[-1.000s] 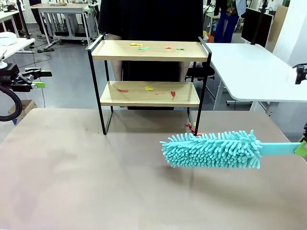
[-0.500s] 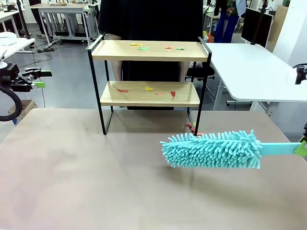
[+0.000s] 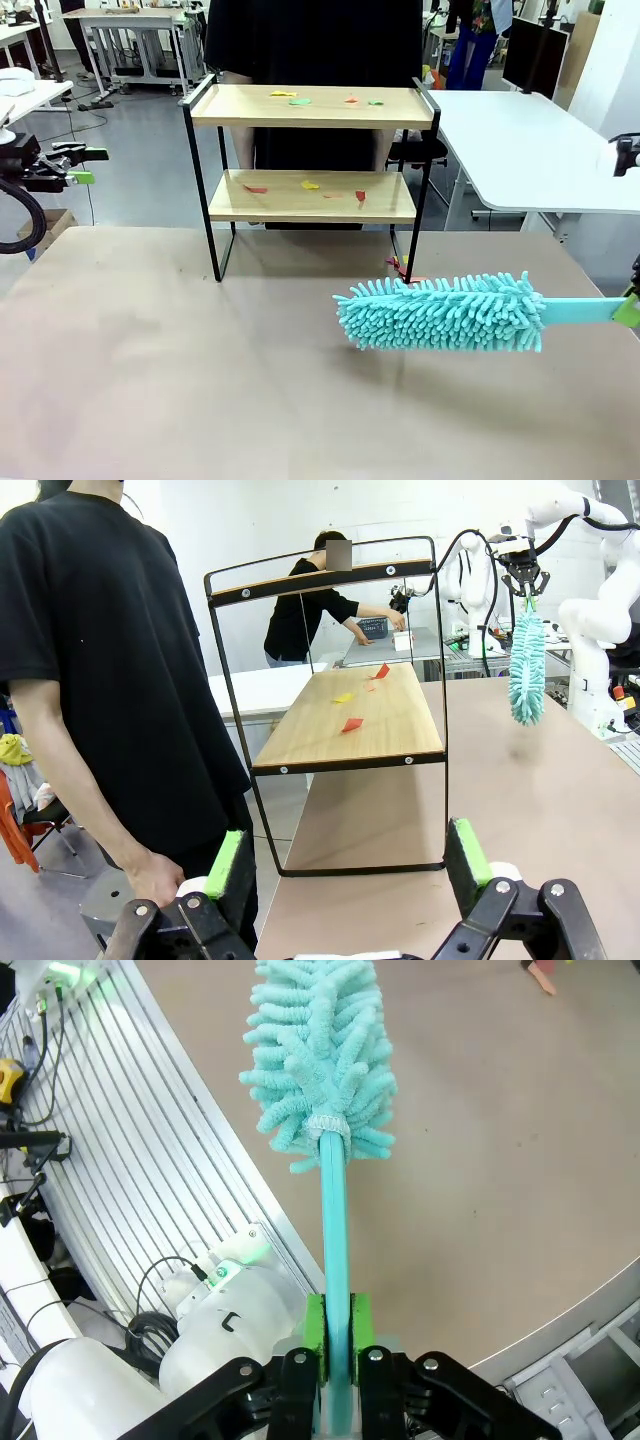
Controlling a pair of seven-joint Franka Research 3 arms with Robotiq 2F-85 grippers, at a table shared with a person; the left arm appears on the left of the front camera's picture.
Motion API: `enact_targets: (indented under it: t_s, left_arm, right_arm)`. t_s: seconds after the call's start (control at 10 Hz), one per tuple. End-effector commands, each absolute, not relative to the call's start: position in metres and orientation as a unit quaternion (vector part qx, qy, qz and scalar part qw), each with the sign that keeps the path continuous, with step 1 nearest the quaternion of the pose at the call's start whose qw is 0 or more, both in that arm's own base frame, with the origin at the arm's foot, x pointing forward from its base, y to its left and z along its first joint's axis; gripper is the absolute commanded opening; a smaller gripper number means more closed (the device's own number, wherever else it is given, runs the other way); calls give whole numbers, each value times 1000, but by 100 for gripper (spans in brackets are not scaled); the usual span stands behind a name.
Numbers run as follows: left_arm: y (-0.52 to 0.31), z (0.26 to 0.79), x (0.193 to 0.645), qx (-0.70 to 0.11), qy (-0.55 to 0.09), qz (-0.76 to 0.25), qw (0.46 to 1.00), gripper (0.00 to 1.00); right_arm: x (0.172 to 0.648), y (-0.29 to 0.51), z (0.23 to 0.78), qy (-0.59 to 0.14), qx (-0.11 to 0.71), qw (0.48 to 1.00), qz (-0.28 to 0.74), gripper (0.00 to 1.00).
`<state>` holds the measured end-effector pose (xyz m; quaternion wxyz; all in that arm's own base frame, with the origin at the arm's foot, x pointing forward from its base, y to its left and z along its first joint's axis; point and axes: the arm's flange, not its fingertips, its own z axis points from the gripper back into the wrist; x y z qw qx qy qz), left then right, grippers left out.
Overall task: Clean the shelf.
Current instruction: Clean the specific section of the Shelf indicated by the human with the Duster.
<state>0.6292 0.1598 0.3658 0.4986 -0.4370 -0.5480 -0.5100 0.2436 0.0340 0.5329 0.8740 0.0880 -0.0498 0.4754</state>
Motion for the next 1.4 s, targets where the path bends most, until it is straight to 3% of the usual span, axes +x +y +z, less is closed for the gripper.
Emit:
enact_targets:
  t_s: [0.0, 1.3]
  left_arm:
    - [160, 367, 628, -436, -550, -510, 497, 100]
    - [160, 367, 628, -436, -550, -510, 497, 100]
  right_arm:
    - [244, 34, 534, -53, 90, 876, 470, 13]
    - [244, 34, 534, -53, 90, 876, 470, 13]
